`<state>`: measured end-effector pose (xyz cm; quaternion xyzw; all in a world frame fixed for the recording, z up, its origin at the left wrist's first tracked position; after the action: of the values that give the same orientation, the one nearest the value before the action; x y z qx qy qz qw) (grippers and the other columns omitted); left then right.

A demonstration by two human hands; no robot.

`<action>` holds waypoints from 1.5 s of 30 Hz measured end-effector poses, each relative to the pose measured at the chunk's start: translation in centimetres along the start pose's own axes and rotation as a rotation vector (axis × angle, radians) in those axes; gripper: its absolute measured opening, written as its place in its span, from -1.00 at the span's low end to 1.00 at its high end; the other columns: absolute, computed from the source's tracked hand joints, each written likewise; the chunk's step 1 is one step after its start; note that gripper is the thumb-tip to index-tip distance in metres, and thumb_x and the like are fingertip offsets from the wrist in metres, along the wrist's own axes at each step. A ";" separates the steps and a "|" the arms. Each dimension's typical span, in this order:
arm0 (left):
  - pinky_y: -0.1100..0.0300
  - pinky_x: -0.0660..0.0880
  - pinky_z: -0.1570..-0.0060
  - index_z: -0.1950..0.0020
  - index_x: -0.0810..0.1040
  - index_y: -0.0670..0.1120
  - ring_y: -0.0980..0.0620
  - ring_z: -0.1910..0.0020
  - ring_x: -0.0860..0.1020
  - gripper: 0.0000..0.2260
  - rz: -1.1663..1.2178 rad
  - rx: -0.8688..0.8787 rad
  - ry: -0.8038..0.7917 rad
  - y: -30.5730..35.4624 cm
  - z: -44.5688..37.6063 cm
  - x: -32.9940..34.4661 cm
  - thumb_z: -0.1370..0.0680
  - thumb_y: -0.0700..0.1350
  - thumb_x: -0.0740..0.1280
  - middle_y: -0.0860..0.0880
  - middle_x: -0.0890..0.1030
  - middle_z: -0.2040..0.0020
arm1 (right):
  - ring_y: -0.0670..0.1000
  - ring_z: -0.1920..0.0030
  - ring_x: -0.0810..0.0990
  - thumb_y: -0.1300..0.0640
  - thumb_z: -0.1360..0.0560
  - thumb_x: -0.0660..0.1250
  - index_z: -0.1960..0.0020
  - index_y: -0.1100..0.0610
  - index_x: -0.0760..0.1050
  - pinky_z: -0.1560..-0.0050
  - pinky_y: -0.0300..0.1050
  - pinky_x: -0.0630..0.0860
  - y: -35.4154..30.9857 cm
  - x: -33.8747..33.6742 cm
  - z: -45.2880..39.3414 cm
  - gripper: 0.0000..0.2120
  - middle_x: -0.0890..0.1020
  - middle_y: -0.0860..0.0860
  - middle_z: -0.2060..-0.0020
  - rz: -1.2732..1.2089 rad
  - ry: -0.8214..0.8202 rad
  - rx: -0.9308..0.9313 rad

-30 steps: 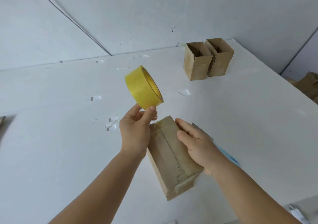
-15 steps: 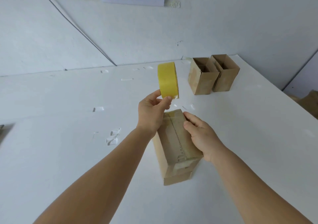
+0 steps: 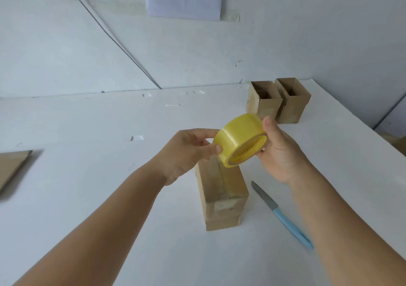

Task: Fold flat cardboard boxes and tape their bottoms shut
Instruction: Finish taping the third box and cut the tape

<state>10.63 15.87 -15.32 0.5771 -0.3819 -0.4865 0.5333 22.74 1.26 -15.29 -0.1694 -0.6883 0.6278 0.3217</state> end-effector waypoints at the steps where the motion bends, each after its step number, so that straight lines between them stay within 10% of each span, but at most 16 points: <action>1: 0.30 0.48 0.05 -0.05 0.67 0.15 0.11 0.21 0.50 -0.79 -0.012 -0.025 -0.001 0.1 0.2 0.0 -0.45 -0.06 0.46 0.07 0.57 0.28 | 0.25 -0.30 0.45 -0.41 0.05 0.53 -0.37 0.33 0.30 -0.37 0.24 0.31 -0.1 0.0 0.3 0.23 0.47 0.31 -0.29 -0.002 -0.029 0.000; 7: 0.23 0.57 0.15 0.29 0.66 0.00 0.16 0.38 0.51 -0.91 -0.250 -0.318 0.066 -0.1 1.4 0.2 -0.38 -0.06 0.53 0.10 0.57 0.41 | 0.11 0.04 0.50 -0.35 0.04 0.57 0.02 0.10 0.44 0.04 0.03 0.41 -0.5 -0.4 1.6 -0.21 0.54 0.12 0.11 0.112 -0.097 -0.060; 14: 0.18 0.52 0.02 0.23 0.56 -0.01 0.09 0.14 0.54 -0.89 -0.173 -0.344 0.097 0.3 2.8 2.4 -0.49 -0.12 0.42 0.04 0.58 0.18 | 0.15 0.00 0.53 -0.23 -0.23 0.44 -0.02 0.13 0.46 -0.10 0.16 0.42 -1.1 -1.3 3.1 -0.45 0.56 0.19 0.05 0.156 -0.086 -0.101; 21: 0.26 0.57 0.29 0.10 0.59 -0.19 0.07 0.35 0.60 -0.96 0.193 -0.355 0.275 -0.4 4.8 3.6 -0.50 -0.22 0.41 -0.04 0.60 0.34 | 0.08 0.12 0.43 -0.03 -0.46 0.24 0.15 0.08 0.45 0.06 -0.01 0.35 -1.2 -1.9 3.5 -0.83 0.44 0.12 0.18 0.122 -0.064 -0.072; 28: 0.30 0.54 0.32 0.05 0.63 -0.23 0.10 0.39 0.56 -0.90 0.069 -0.353 0.328 -0.7 5.1 2.8 -0.46 -0.24 0.44 -0.06 0.60 0.32 | -0.09 0.31 0.42 0.09 -0.53 0.28 0.28 0.04 0.41 0.24 -0.18 0.36 -1.0 -1.8 3.2 -0.79 0.43 -0.07 0.37 0.122 -0.042 -0.100; 34: 0.31 0.55 0.30 0.12 0.64 -0.20 0.14 0.39 0.55 -0.93 -0.106 -0.389 0.339 -1.5 5.9 0.3 -0.43 -0.24 0.46 0.02 0.60 0.39 | -0.19 0.33 0.41 -0.13 -0.28 0.38 0.24 0.04 0.44 0.27 -0.19 0.33 -1.5 -4.0 3.0 -0.75 0.47 -0.20 0.39 0.735 0.034 -0.170; 45: 0.29 0.55 0.31 0.10 0.62 -0.22 0.13 0.39 0.55 -0.89 -0.177 -0.425 0.355 -3.9 5.3 -0.1 -0.43 -0.22 0.46 0.02 0.60 0.40 | 0.13 0.06 0.46 -0.16 -0.36 0.35 0.22 -0.01 0.40 0.19 -0.10 0.29 1.1 -3.9 2.9 -0.75 0.49 -0.12 0.27 1.217 0.086 -0.048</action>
<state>5.13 15.23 -18.90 0.5596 -0.1203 -0.4917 0.6562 23.53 -3.23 -17.23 -0.5647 -0.4686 0.6757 -0.0711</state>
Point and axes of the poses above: each hand's wrist, its own z-axis away from the middle knuckle, its own x-axis out of the palm, y = z × x, the point moved 4 cm from there along -z, towards the middle knuckle
